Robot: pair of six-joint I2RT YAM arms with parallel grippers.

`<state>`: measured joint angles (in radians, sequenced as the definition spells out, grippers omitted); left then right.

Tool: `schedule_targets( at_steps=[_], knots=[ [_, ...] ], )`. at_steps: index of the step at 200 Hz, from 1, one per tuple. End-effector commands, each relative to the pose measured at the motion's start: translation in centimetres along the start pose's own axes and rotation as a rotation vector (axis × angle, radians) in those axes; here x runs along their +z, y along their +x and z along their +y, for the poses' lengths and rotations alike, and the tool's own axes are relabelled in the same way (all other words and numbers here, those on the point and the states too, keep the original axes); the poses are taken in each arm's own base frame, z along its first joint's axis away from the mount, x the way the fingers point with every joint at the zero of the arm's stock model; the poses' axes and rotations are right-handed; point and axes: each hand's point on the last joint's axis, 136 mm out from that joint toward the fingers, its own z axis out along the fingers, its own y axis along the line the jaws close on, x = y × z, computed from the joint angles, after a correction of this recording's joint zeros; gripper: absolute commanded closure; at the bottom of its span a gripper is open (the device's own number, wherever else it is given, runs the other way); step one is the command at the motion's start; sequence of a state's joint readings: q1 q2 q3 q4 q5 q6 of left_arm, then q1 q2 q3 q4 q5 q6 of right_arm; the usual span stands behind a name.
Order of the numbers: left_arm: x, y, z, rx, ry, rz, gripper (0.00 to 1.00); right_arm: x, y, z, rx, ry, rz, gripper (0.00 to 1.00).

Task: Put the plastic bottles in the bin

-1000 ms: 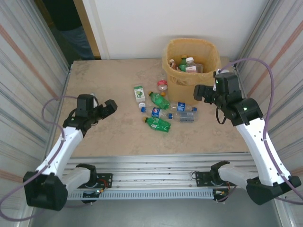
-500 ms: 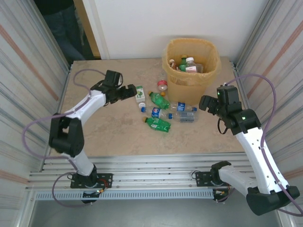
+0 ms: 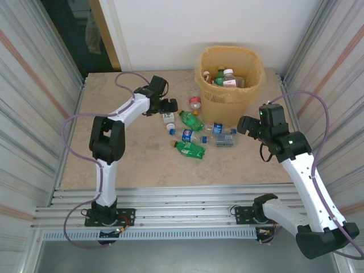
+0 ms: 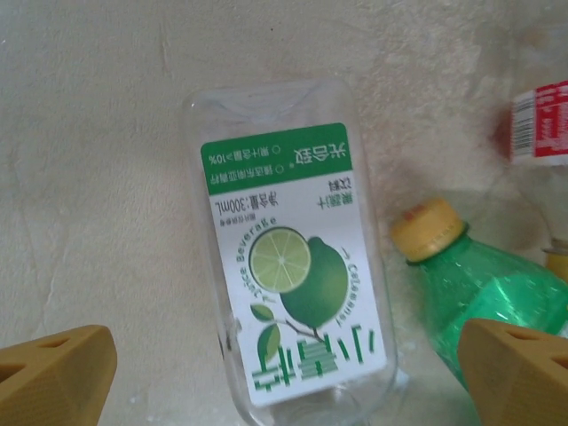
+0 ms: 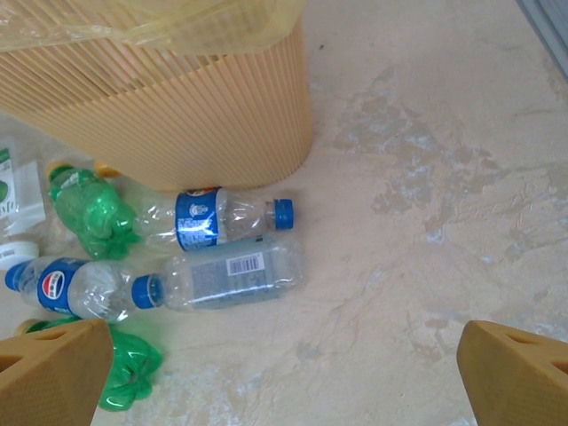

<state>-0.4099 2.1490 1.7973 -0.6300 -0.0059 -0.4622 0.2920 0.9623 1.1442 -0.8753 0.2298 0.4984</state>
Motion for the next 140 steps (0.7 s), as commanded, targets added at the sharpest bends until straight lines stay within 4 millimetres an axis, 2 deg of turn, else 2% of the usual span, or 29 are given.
schedule_targets(
  at_steps=[1,87,95,140],
  knots=[
    [0.9,0.6,0.6,0.052,-0.066,0.048,0.01,0.4,0.0,0.3,0.033,-0.016,0.001,0.02],
    [4.3,1.4,1.5,0.097,-0.145,0.110,0.02,0.9,0.0,0.8,0.035,-0.033,0.011,0.02],
    [4.5,1.5,1.7,0.102,-0.155,0.113,0.02,1.7,0.3,0.9,0.029,-0.022,0.035,0.02],
    [4.8,2.1,2.9,0.120,-0.204,0.129,0.14,2.1,0.2,1.4,0.033,-0.036,0.043,0.02]
  ],
)
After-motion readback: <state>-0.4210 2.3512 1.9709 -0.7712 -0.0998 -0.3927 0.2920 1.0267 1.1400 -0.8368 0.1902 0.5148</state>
